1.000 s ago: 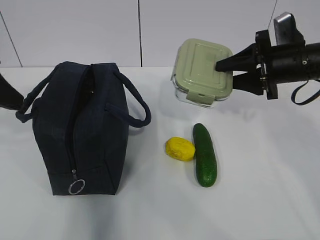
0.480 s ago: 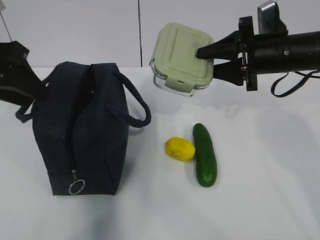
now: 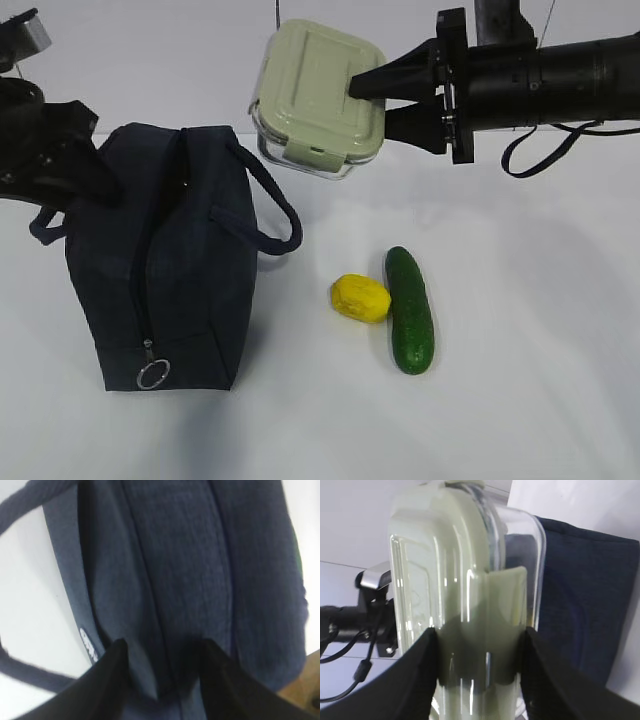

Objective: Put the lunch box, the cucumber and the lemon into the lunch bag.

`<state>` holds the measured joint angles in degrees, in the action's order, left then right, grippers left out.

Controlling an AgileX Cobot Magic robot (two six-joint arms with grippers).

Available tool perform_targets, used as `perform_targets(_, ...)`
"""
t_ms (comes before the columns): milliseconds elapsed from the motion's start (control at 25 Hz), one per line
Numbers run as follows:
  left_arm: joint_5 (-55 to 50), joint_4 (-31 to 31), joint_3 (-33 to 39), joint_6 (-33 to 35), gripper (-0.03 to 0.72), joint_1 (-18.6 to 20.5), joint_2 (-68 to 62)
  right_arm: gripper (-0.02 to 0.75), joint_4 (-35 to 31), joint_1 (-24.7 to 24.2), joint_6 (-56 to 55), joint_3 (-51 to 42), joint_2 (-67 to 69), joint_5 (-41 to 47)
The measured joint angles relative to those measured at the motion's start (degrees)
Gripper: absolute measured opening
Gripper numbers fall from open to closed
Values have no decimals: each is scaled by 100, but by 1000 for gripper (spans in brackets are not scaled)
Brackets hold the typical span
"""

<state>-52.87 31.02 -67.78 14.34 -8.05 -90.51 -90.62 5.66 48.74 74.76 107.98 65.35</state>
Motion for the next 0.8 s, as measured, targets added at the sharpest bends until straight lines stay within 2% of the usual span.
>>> perform_targets(80,0,58,-123,56,300,0,-224,360,-61,105,0,26,0,0)
perform_targets(120,0,129,-174,149,246,0,-305,360,-75,149,0,39,0,0)
perform_targets(200,0,284,-279,394,92,-22,-369,360,-87,255,0,38,0,0)
perform_targets(280,-12,528,-422,639,16,-101,-371,360,-87,339,0,38,0,0)
perform_targets(440,-19,903,-698,887,-6,-274,-371,360,-87,431,-4,38,0,33)
perform_targets(800,-83,1243,-1009,983,-8,-443,-380,360,75,431,-17,51,0,-62)
